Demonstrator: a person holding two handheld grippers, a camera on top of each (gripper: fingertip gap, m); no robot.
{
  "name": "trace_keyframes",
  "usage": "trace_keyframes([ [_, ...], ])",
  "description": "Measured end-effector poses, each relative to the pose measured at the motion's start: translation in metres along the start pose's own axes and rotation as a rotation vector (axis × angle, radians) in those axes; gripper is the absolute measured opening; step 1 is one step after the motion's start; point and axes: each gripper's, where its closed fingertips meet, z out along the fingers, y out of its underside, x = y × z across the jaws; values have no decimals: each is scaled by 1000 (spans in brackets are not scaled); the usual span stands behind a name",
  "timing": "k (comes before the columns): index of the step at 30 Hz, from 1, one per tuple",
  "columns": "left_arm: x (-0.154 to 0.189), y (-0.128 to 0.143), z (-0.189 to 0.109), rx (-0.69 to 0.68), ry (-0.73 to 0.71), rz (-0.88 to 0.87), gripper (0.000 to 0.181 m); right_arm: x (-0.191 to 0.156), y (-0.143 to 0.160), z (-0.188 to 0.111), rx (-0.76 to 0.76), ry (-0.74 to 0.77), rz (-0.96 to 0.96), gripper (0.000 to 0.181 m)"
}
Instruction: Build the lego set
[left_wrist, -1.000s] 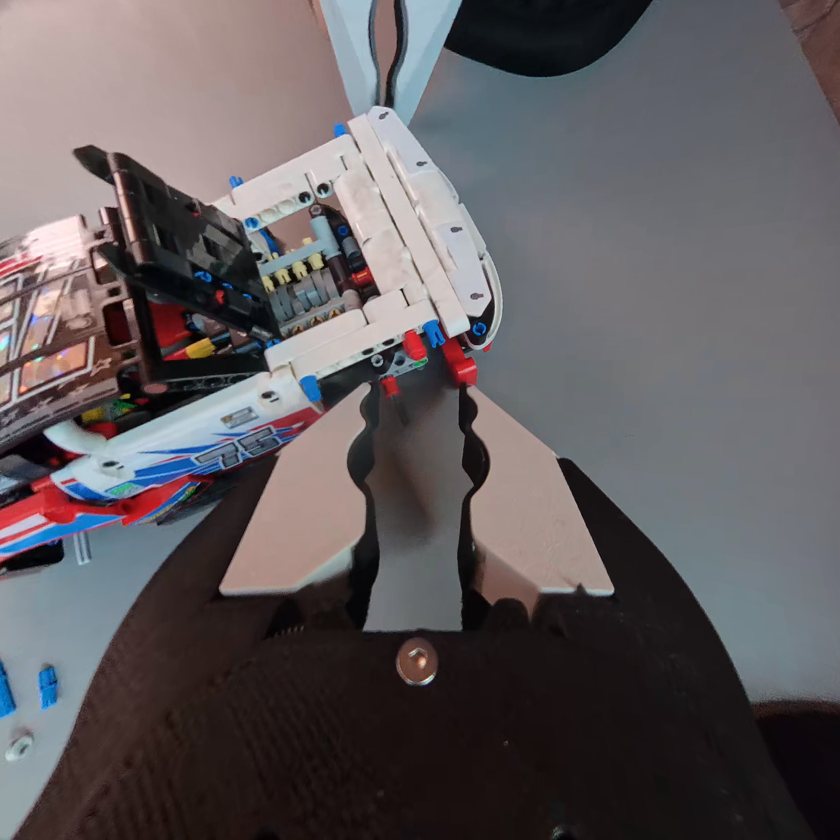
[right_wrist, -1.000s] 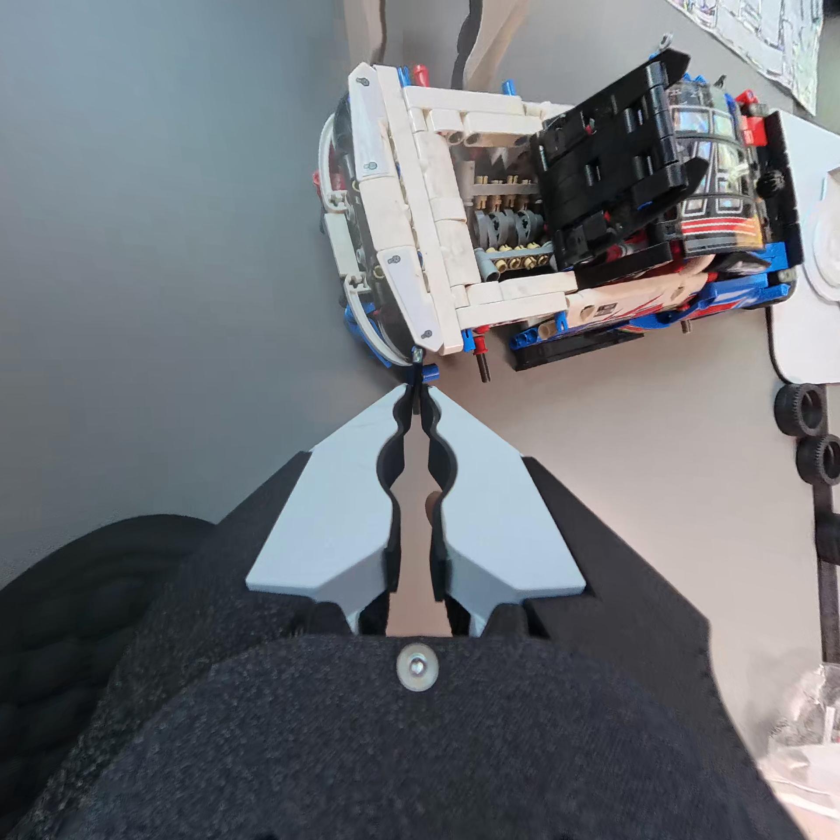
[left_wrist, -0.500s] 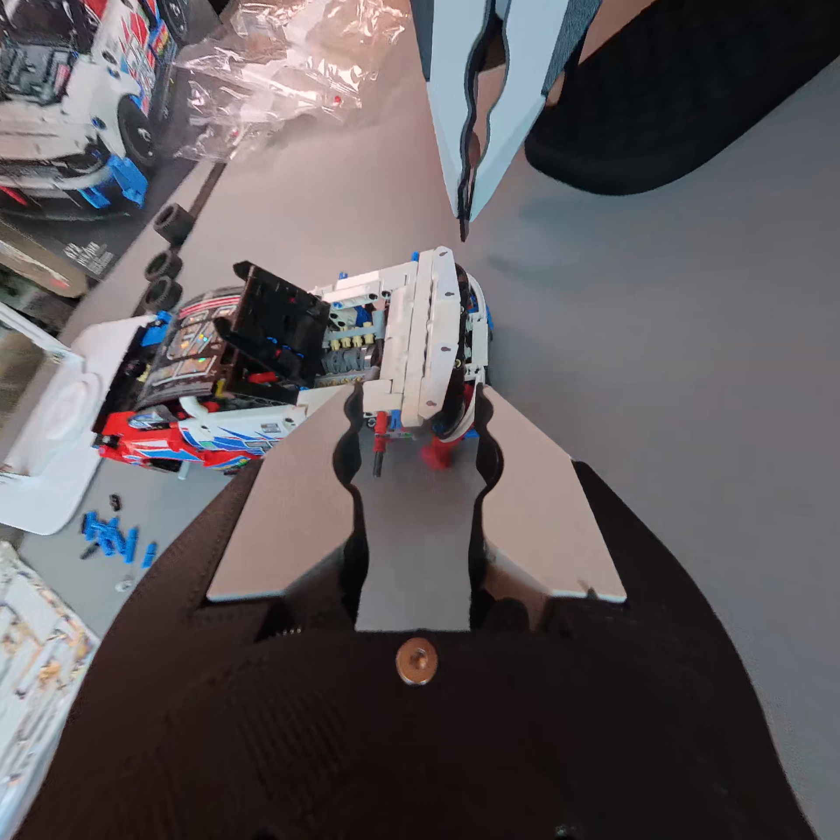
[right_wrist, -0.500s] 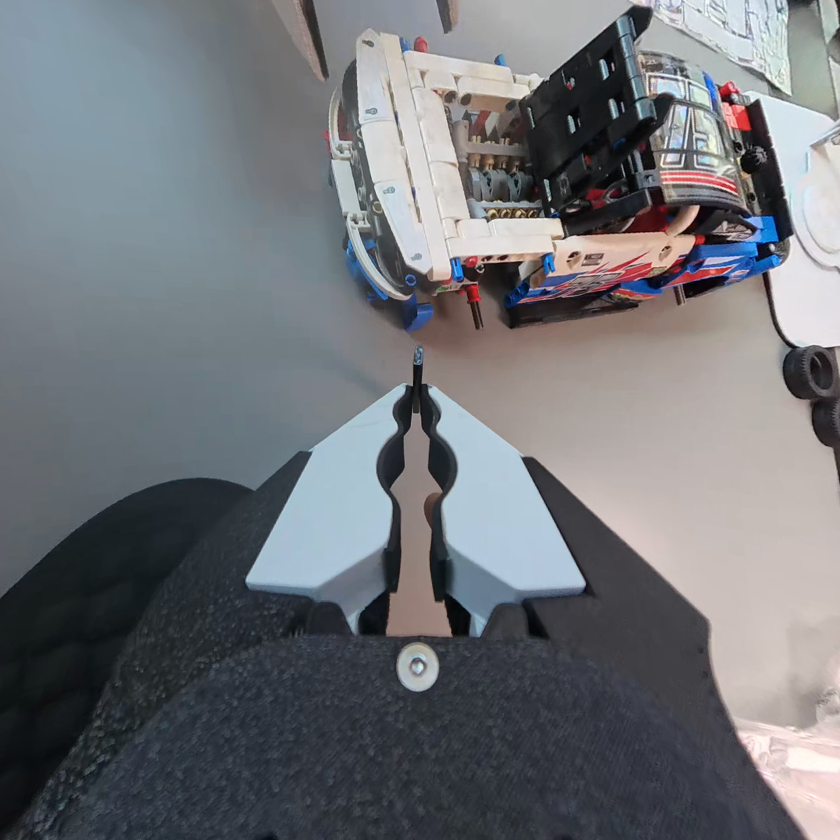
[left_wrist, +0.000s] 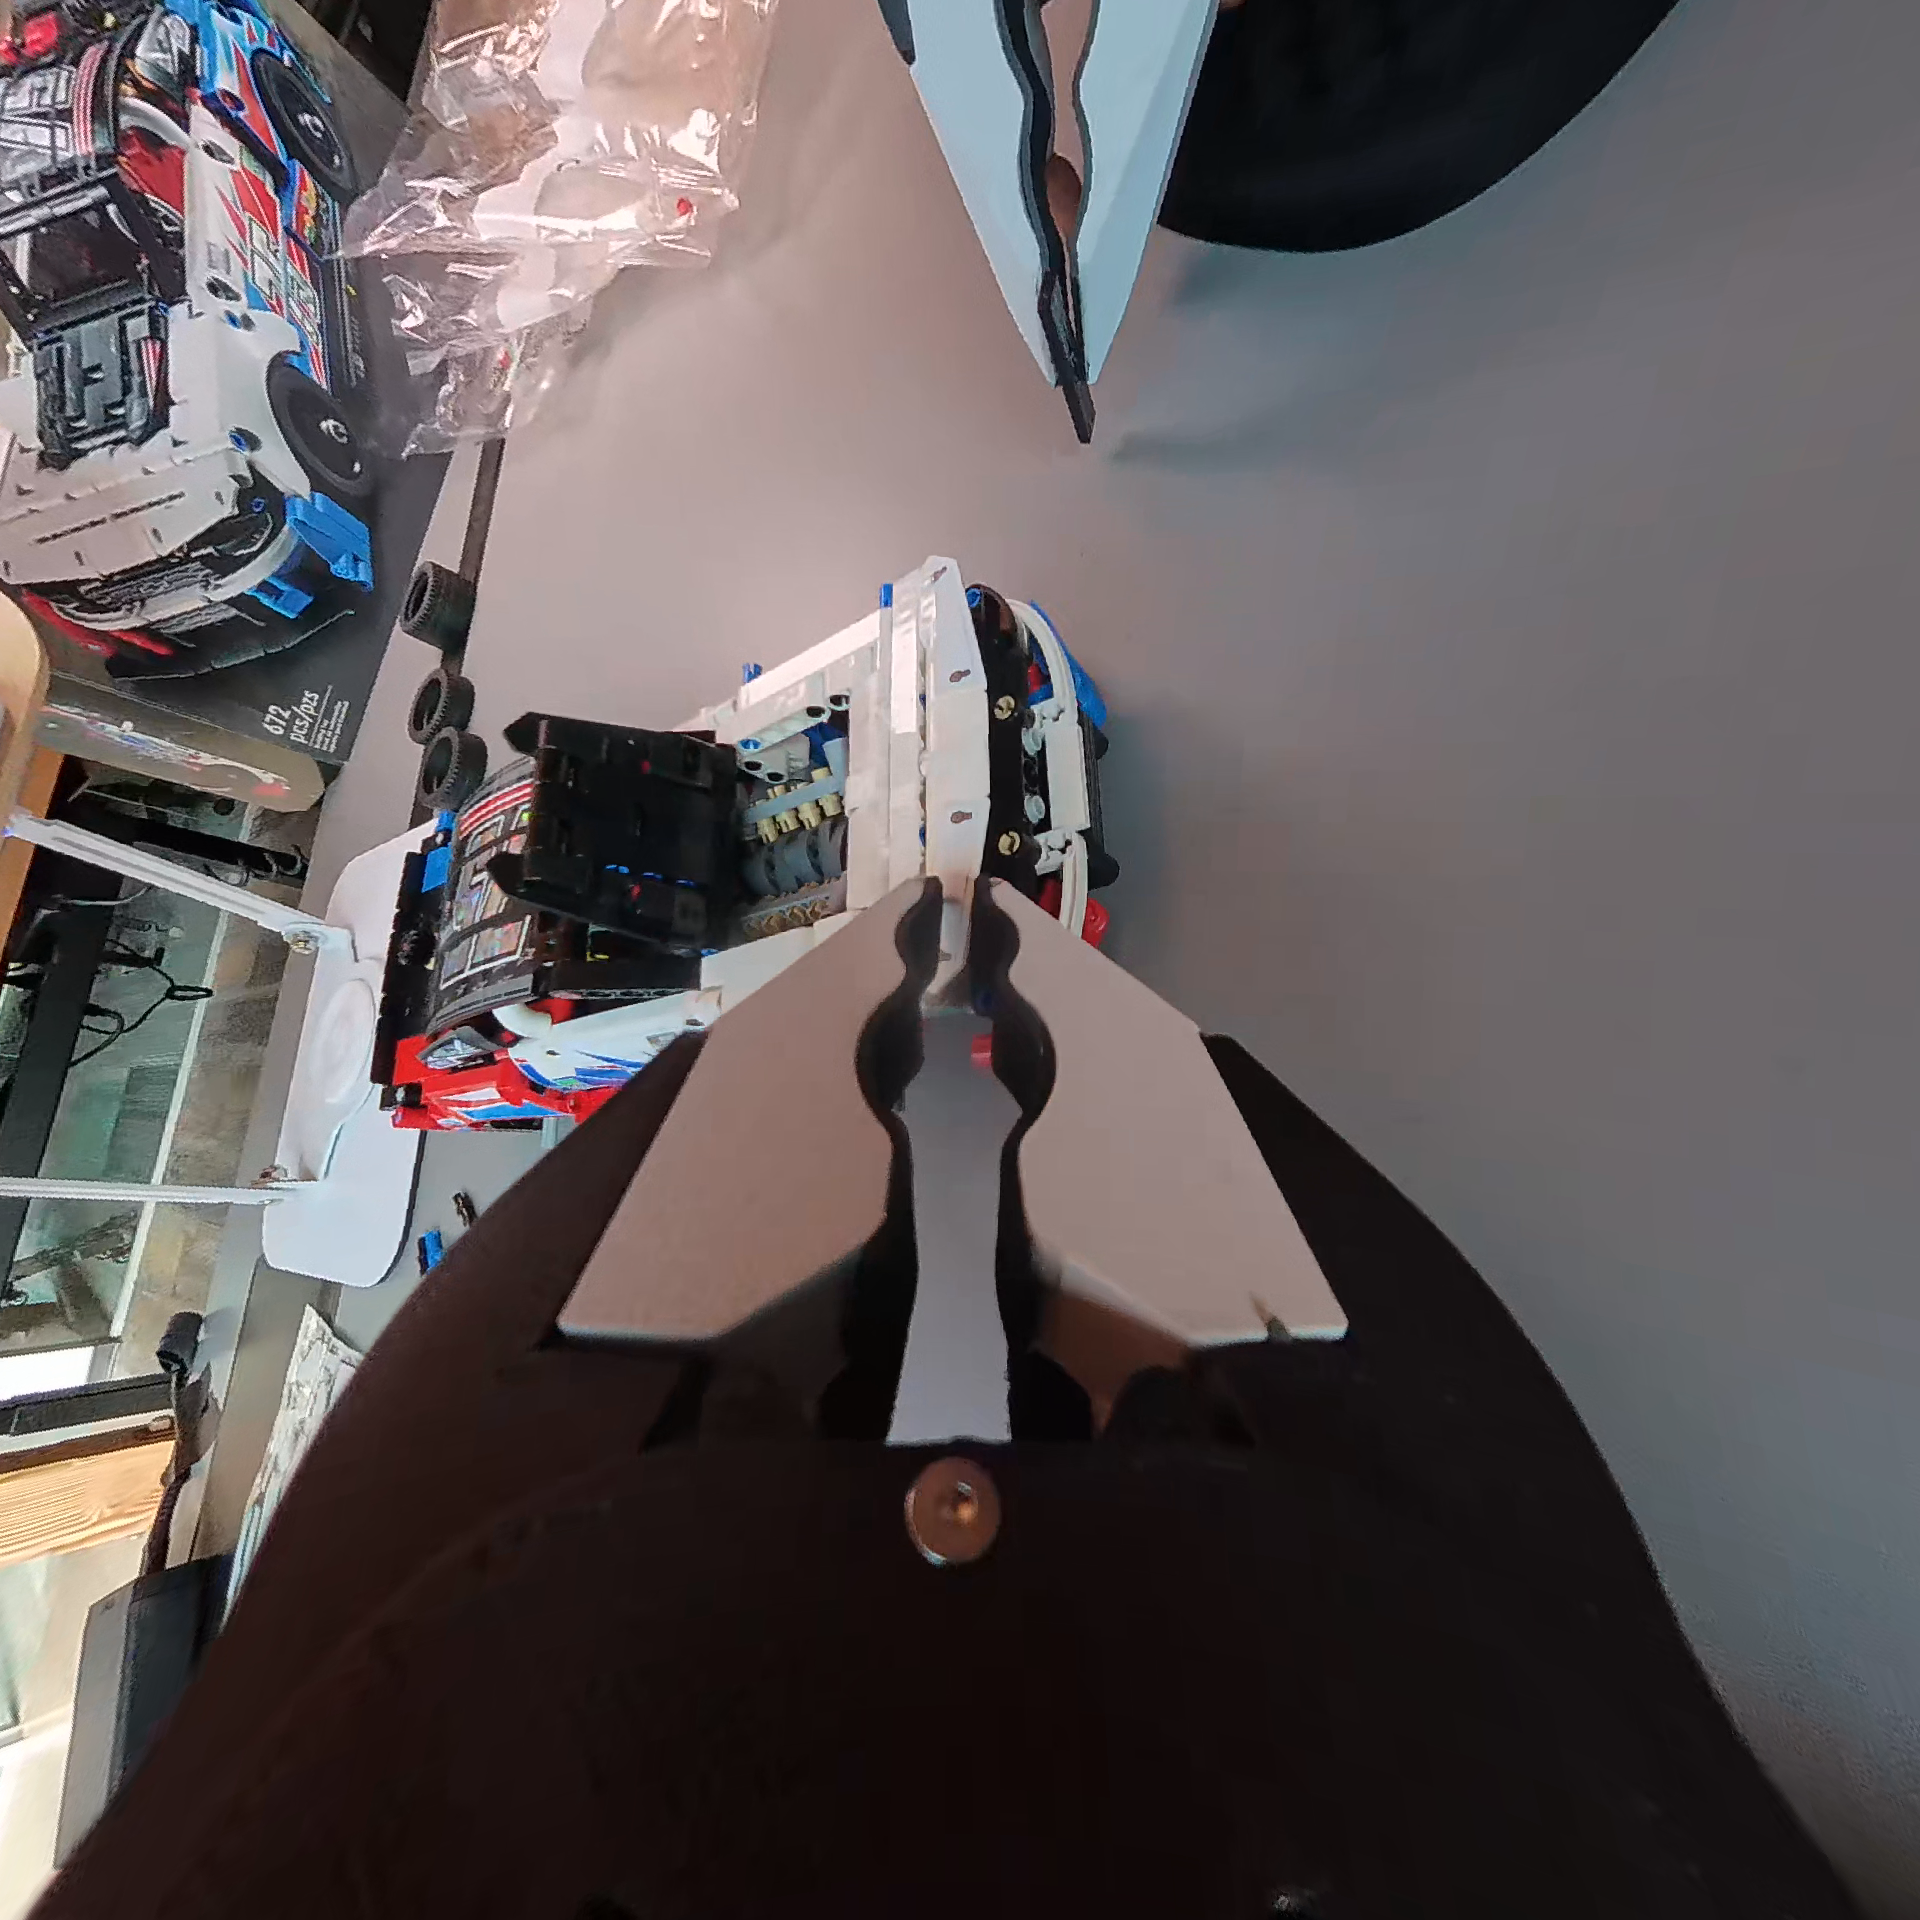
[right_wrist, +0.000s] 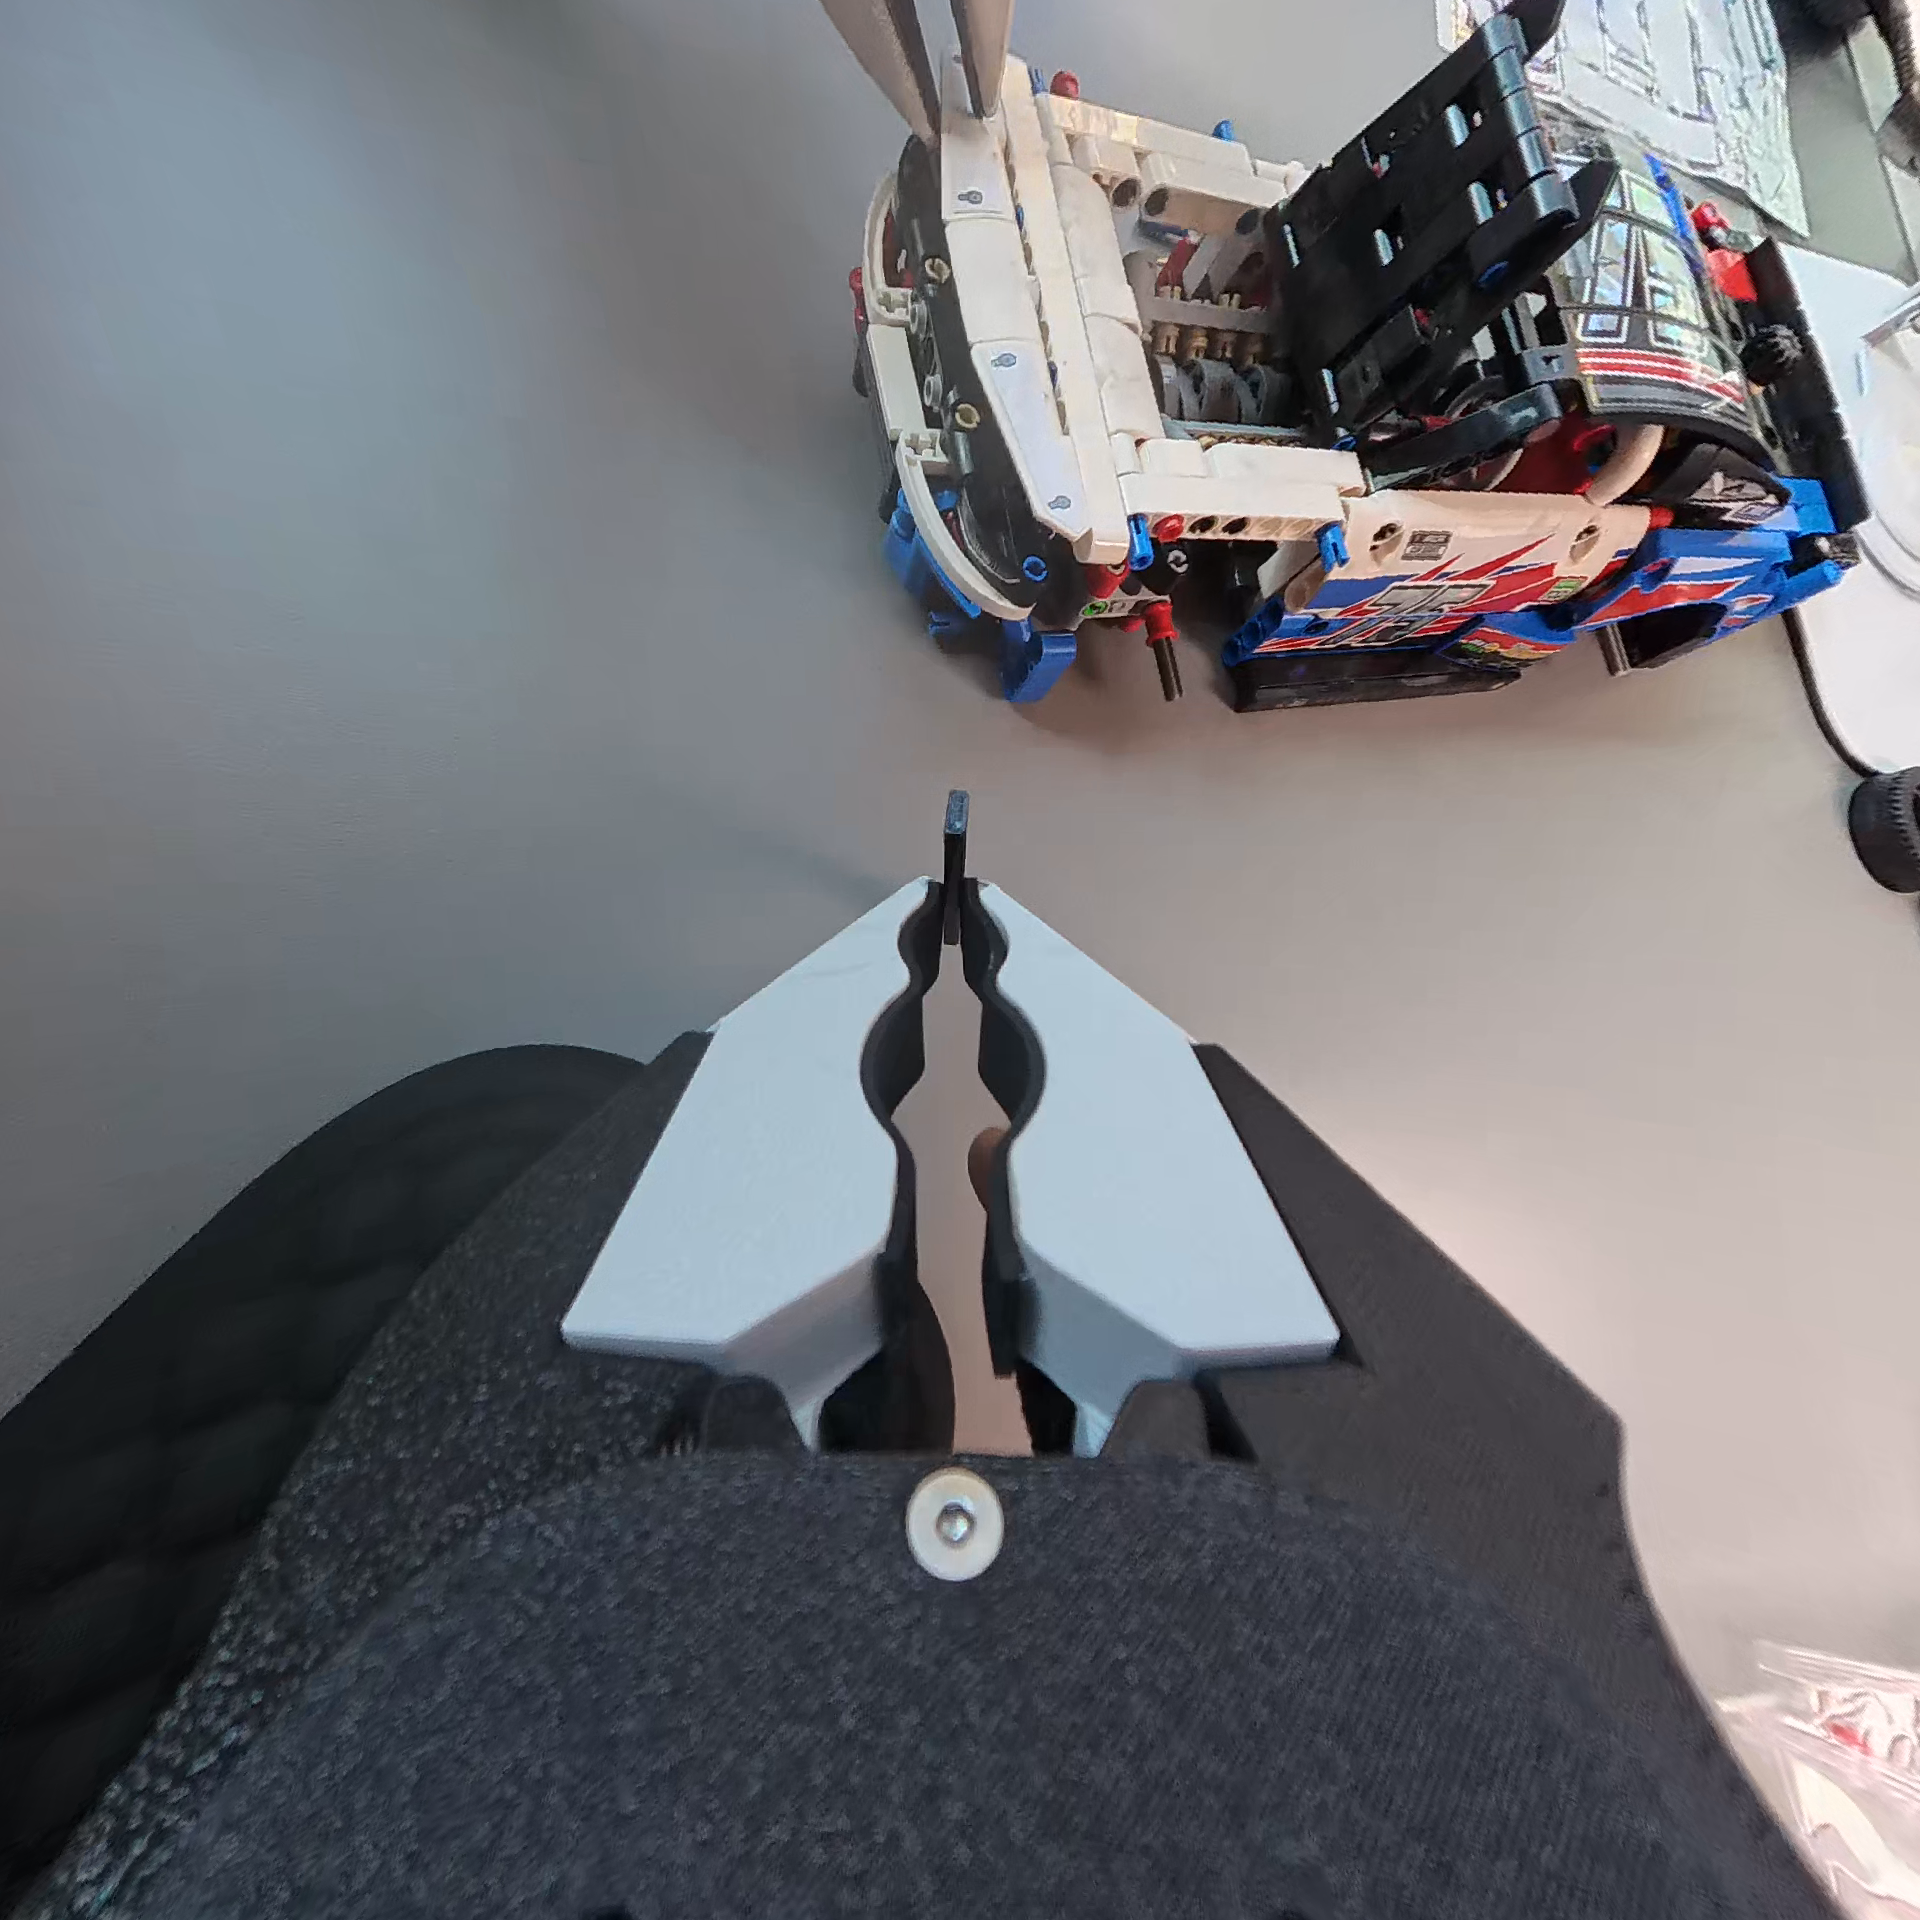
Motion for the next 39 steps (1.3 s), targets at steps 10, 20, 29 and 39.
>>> trace_keyframes([
  [10, -7, 6, 1, 32, -36, -55, 11, -1, -40, 8, -26, 6, -82, 0],
  [20, 21, -37, -15, 268, 149, -356, 21, -21, -95, 44, -126, -147, -173, 0],
  [29, 27, -33, -10, 260, 157, -404, 1, -31, -100, 55, -158, -223, -166, 0],
  [39, -1, -45, -34, 534, 214, -752, 1, -21, -125, 35, 234, -158, 50, 6],
])
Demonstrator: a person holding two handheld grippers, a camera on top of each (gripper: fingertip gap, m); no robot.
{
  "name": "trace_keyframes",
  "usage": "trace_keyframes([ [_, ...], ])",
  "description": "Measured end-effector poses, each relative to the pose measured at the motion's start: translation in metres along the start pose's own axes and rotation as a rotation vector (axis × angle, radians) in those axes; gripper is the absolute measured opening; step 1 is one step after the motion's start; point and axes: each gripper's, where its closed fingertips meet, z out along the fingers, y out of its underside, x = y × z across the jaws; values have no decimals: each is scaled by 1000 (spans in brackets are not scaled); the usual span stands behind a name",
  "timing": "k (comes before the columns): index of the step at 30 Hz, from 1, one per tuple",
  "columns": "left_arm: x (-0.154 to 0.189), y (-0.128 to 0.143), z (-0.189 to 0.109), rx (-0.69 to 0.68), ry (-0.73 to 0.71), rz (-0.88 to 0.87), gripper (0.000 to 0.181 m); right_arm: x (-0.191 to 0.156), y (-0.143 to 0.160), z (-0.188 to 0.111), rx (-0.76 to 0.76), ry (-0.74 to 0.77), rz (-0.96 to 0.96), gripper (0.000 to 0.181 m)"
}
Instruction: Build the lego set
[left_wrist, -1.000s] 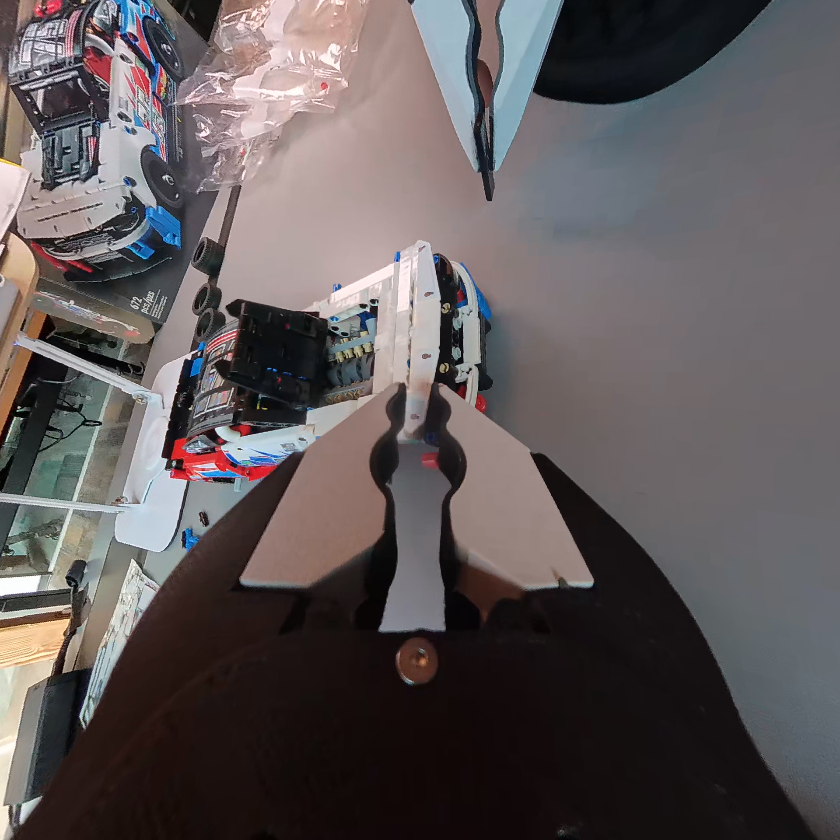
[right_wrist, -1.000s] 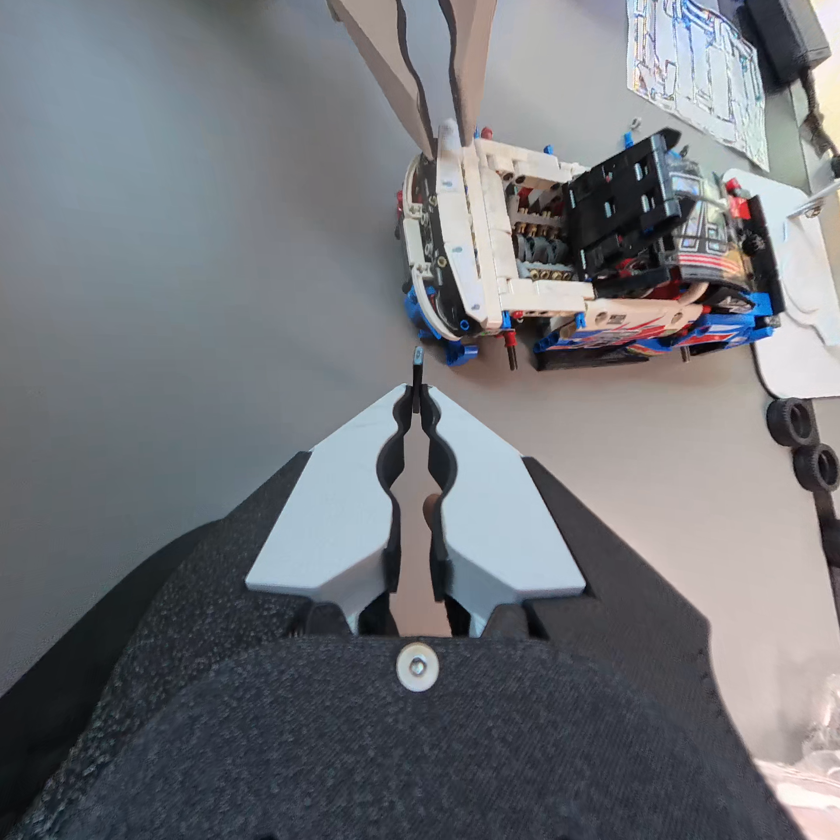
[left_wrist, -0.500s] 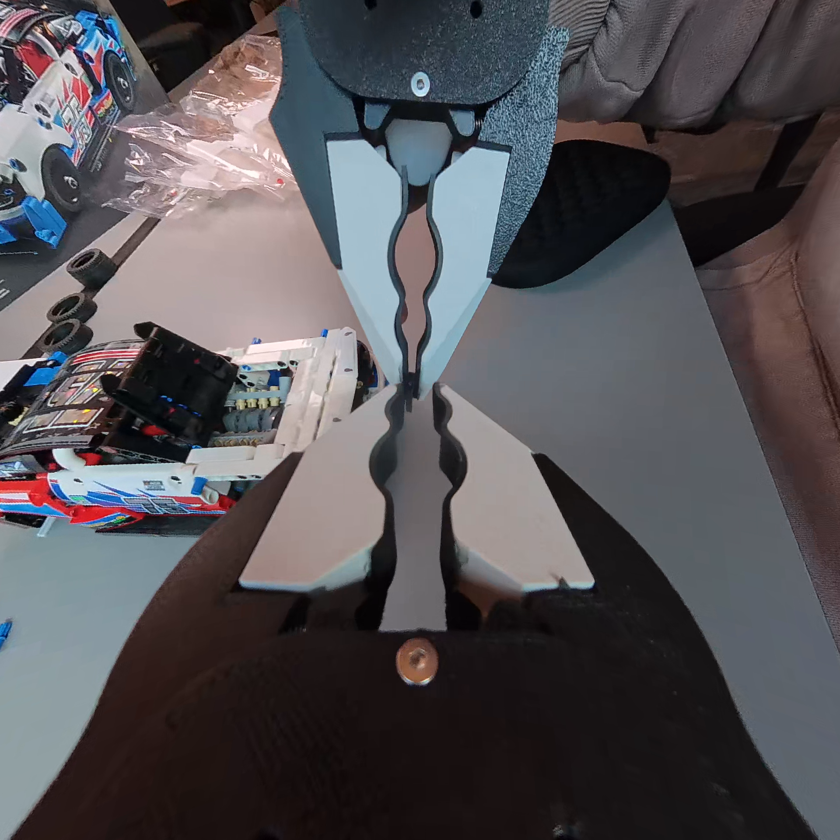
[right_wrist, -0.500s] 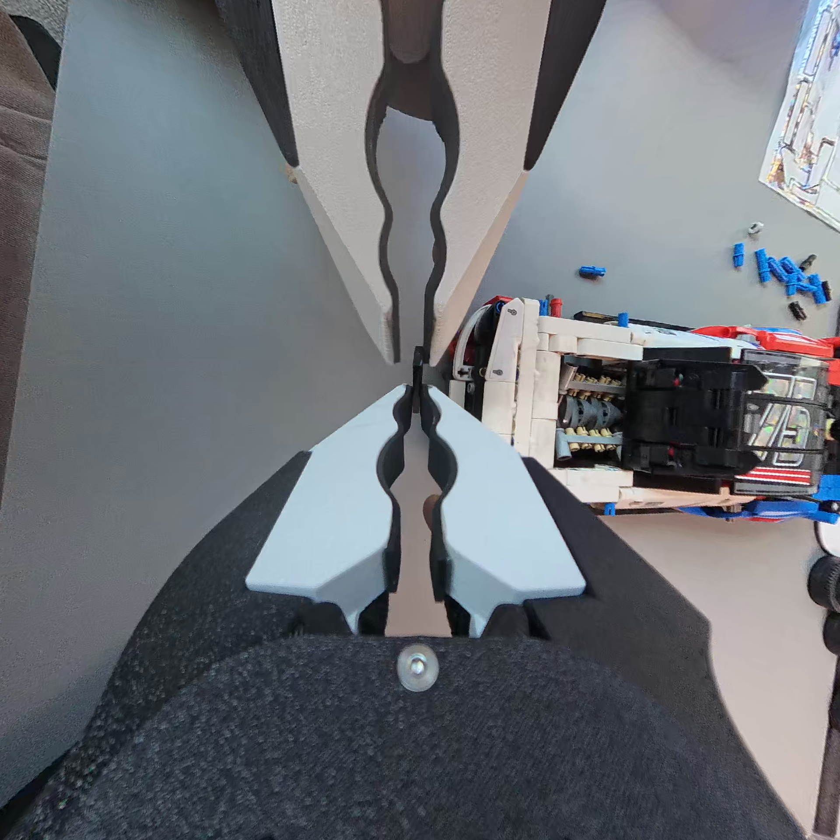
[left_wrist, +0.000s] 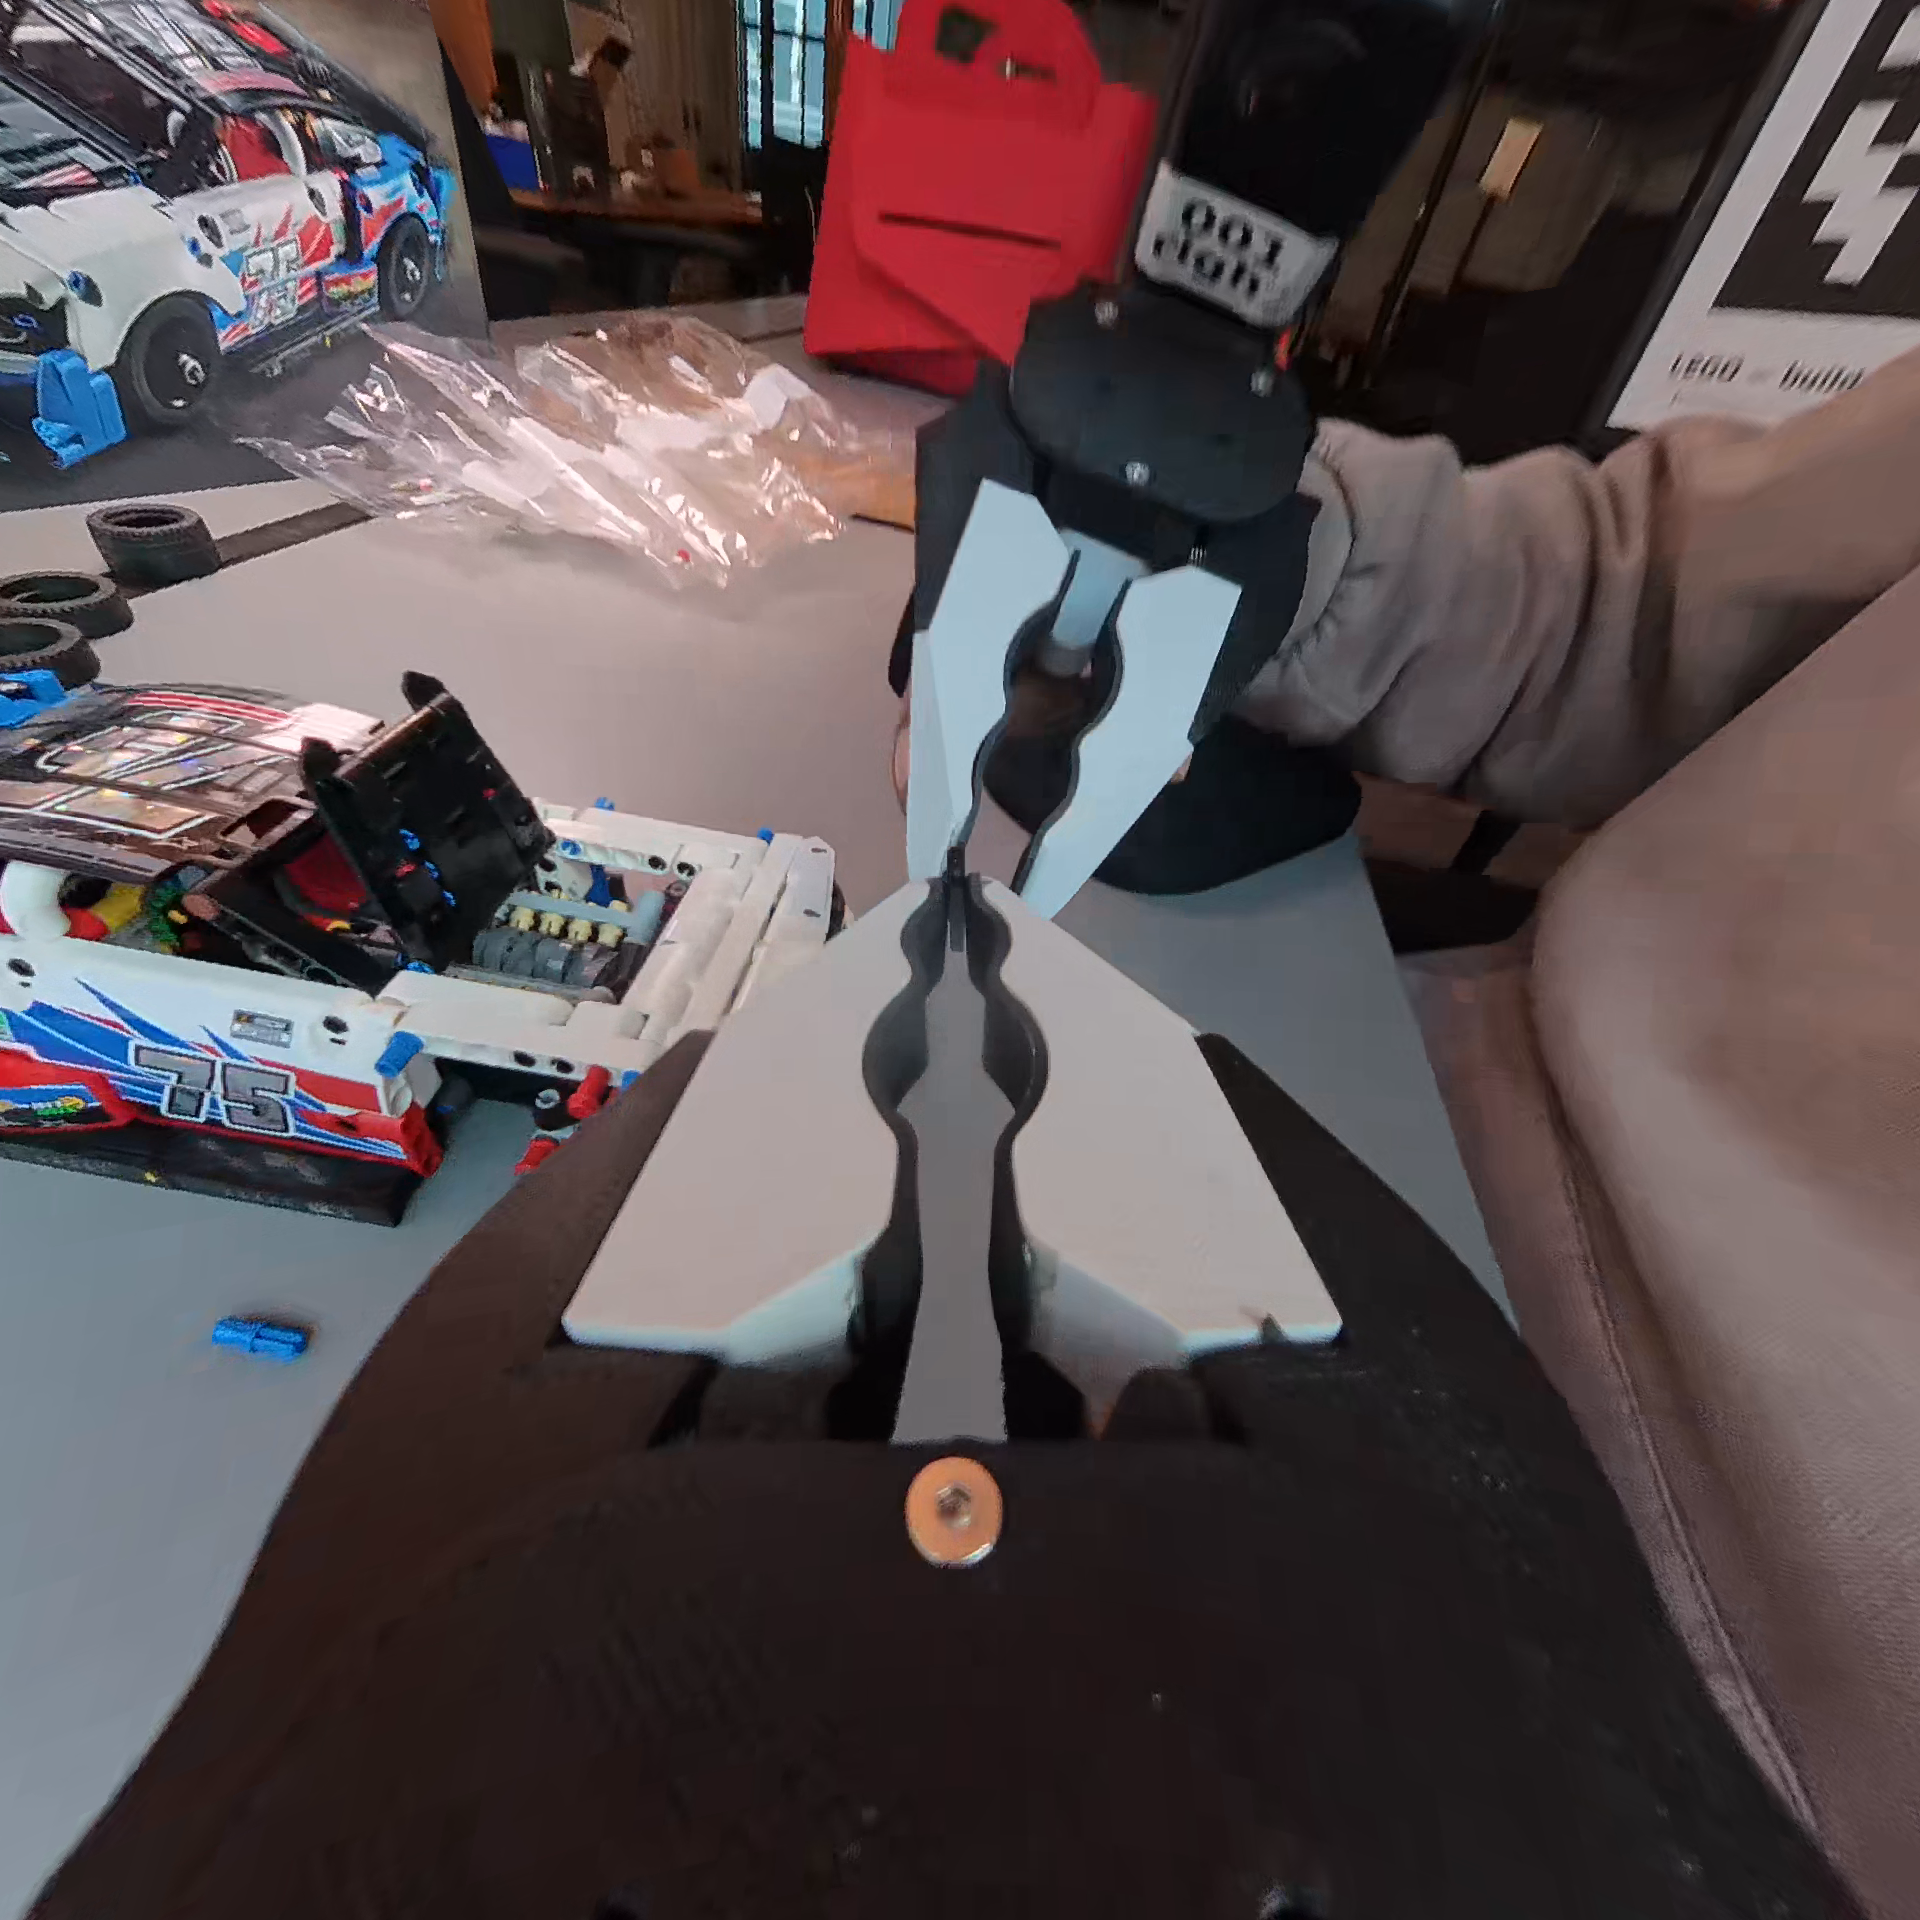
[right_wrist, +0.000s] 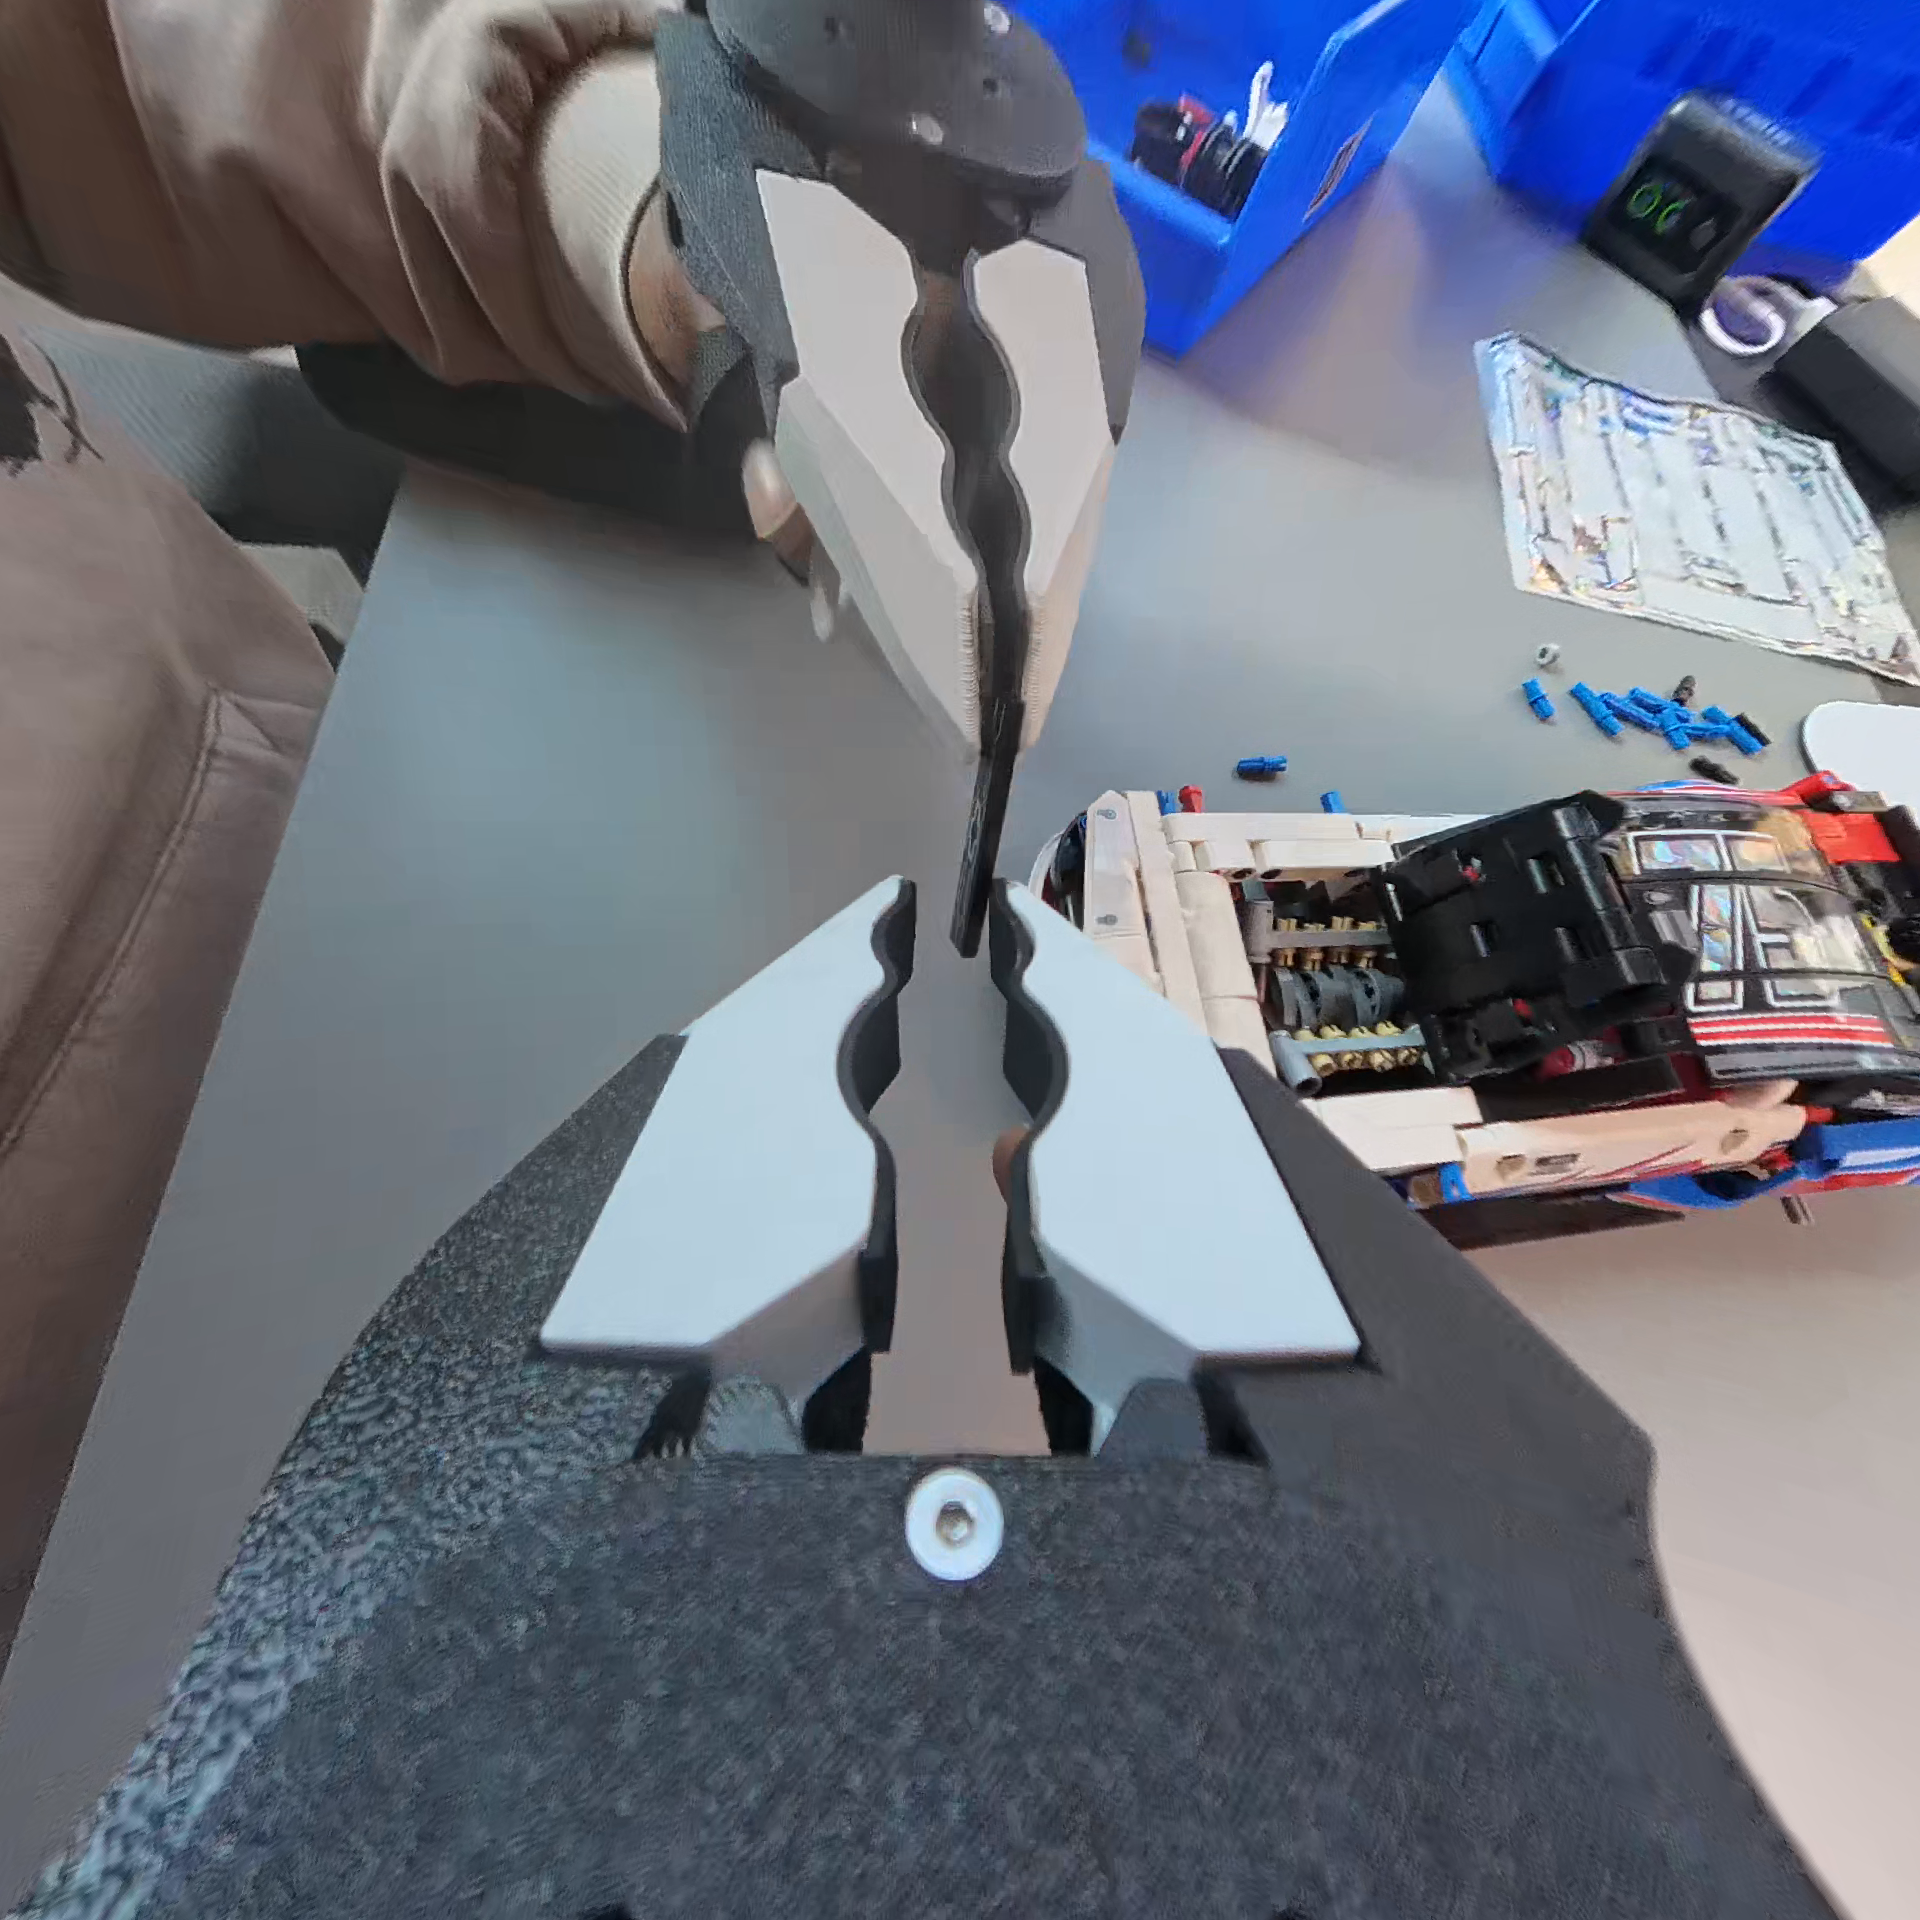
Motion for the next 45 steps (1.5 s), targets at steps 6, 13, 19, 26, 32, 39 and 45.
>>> trace_keyframes([
  [6, 5, 3, 2, -3, 42, -5, 1, 0, 4, -6, 59, 61, 26, 1],
  [13, -6, 49, 7, -299, -44, 155, 6, -1, 37, 2, -214, -34, -46, 0],
  [19, -20, 57, 10, -363, -146, 231, 10, 13, 46, 9, -303, -27, -72, 0],
  [26, -35, 60, 13, -406, -250, 252, 1, 21, 52, 11, -325, 33, -43, 1],
  [32, -34, 63, 15, -422, -258, 186, 1, 23, 54, 4, -301, 104, -39, 4],
  [39, -34, 63, 15, -416, -263, 140, 0, 28, 52, -2, -215, 211, -29, 2],
  [45, -37, 62, 13, -421, -300, 183, 1, 30, 53, 1, -194, 258, 9, 0],
])
